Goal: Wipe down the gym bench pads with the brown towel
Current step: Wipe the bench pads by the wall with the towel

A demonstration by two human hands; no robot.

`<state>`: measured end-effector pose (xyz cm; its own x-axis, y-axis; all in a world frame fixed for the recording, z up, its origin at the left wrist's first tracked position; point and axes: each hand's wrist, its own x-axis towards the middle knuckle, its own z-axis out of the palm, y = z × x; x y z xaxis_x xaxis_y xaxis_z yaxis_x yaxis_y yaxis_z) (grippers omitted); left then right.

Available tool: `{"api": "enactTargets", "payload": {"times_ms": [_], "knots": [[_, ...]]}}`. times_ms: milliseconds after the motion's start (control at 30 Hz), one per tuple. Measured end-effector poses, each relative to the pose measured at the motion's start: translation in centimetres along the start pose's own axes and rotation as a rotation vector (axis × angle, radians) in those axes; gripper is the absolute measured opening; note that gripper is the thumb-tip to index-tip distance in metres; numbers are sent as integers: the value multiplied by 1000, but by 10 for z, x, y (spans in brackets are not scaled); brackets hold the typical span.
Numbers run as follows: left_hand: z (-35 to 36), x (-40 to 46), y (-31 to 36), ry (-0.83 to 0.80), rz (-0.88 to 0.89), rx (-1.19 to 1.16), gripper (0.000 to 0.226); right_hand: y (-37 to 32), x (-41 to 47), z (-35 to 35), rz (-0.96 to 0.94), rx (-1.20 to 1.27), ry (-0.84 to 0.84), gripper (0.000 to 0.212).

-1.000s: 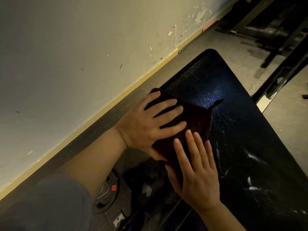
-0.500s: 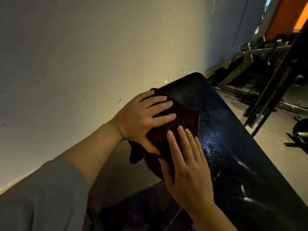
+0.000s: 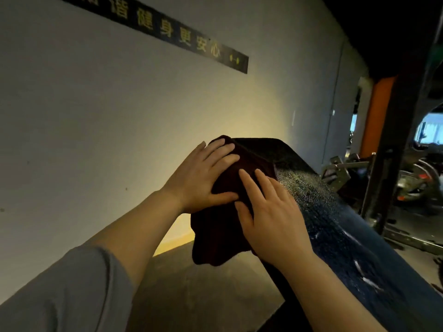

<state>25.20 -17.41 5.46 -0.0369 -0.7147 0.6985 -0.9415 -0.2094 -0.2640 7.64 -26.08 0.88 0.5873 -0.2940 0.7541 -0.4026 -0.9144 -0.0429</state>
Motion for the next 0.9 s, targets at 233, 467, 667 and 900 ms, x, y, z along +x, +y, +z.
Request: {"api": "enactTargets", "payload": {"times_ms": [233, 467, 667, 900], "knots": [[-11, -19, 21, -136, -146, -23, 75, -7, -5, -9, -35, -67, -91, 62], [11, -8, 27, 101, -268, -535, 53, -6, 8, -17, -25, -81, -210, 62], [41, 23, 52, 555, -506, -626, 49, -2, 20, -13, -36, -44, -230, 65], [34, 10, 51, 430, -444, -565, 77, -6, 6, -6, -11, -48, -159, 62]]}}
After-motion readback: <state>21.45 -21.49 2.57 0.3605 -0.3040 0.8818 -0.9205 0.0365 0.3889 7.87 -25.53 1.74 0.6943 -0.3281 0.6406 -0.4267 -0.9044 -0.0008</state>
